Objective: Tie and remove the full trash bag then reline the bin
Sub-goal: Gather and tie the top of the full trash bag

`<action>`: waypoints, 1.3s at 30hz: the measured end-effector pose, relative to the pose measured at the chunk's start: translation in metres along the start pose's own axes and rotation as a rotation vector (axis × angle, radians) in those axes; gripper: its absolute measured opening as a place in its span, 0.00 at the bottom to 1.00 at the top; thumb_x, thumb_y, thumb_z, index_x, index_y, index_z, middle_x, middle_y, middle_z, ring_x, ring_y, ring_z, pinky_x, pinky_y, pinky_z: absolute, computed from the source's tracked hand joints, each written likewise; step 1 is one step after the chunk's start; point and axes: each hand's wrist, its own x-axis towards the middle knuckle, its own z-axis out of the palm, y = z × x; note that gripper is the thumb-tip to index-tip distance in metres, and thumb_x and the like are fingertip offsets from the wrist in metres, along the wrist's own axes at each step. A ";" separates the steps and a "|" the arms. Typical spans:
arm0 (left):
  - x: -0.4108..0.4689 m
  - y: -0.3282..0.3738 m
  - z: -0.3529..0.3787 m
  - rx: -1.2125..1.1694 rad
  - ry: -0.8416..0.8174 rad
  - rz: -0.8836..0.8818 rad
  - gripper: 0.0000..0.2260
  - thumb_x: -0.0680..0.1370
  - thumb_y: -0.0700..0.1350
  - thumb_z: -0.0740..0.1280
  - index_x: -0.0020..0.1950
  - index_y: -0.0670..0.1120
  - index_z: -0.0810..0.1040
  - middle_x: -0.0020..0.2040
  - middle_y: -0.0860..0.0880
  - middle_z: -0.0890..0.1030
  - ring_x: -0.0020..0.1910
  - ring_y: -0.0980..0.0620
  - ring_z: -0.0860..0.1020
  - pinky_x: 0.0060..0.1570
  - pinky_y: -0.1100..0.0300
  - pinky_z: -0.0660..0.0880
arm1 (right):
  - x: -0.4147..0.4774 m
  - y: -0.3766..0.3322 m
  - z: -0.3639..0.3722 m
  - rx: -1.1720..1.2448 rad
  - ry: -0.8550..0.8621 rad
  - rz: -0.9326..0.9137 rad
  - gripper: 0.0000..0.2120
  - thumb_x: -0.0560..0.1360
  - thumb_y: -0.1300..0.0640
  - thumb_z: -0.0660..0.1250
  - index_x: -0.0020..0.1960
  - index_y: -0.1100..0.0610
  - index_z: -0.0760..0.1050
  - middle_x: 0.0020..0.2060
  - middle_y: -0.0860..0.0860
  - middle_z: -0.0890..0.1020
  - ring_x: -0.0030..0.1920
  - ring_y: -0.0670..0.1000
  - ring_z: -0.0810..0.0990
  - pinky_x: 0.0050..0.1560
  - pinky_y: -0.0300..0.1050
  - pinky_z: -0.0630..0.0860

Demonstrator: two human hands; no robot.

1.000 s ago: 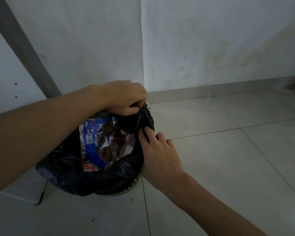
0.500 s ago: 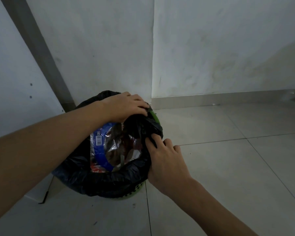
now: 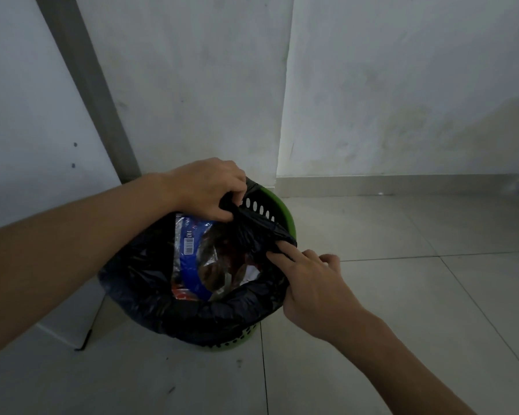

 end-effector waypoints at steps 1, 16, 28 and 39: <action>-0.005 0.000 0.001 -0.016 -0.025 -0.003 0.08 0.71 0.51 0.74 0.46 0.50 0.81 0.50 0.52 0.80 0.52 0.52 0.75 0.54 0.53 0.72 | 0.001 0.000 -0.006 0.018 -0.018 0.004 0.28 0.74 0.55 0.58 0.74 0.43 0.63 0.72 0.41 0.66 0.65 0.52 0.72 0.71 0.62 0.57; -0.018 0.049 0.062 -0.473 0.378 -0.307 0.10 0.78 0.41 0.70 0.59 0.43 0.84 0.57 0.48 0.83 0.56 0.52 0.80 0.62 0.59 0.74 | 0.206 -0.001 -0.064 0.361 0.009 0.418 0.22 0.72 0.43 0.72 0.39 0.61 0.70 0.41 0.55 0.80 0.42 0.57 0.79 0.40 0.47 0.76; -0.056 -0.002 0.027 -0.514 0.810 -0.636 0.16 0.80 0.34 0.58 0.64 0.46 0.74 0.56 0.47 0.79 0.57 0.49 0.76 0.59 0.48 0.75 | 0.200 -0.039 -0.062 0.647 0.273 -0.201 0.10 0.80 0.62 0.64 0.56 0.60 0.83 0.51 0.54 0.86 0.54 0.51 0.82 0.61 0.46 0.76; -0.071 -0.051 0.007 -0.339 0.461 -0.700 0.07 0.77 0.43 0.67 0.52 0.44 0.83 0.46 0.41 0.81 0.48 0.41 0.79 0.46 0.53 0.73 | 0.175 -0.054 -0.082 0.621 0.227 -0.256 0.09 0.77 0.54 0.71 0.56 0.51 0.82 0.48 0.48 0.85 0.46 0.46 0.83 0.55 0.43 0.79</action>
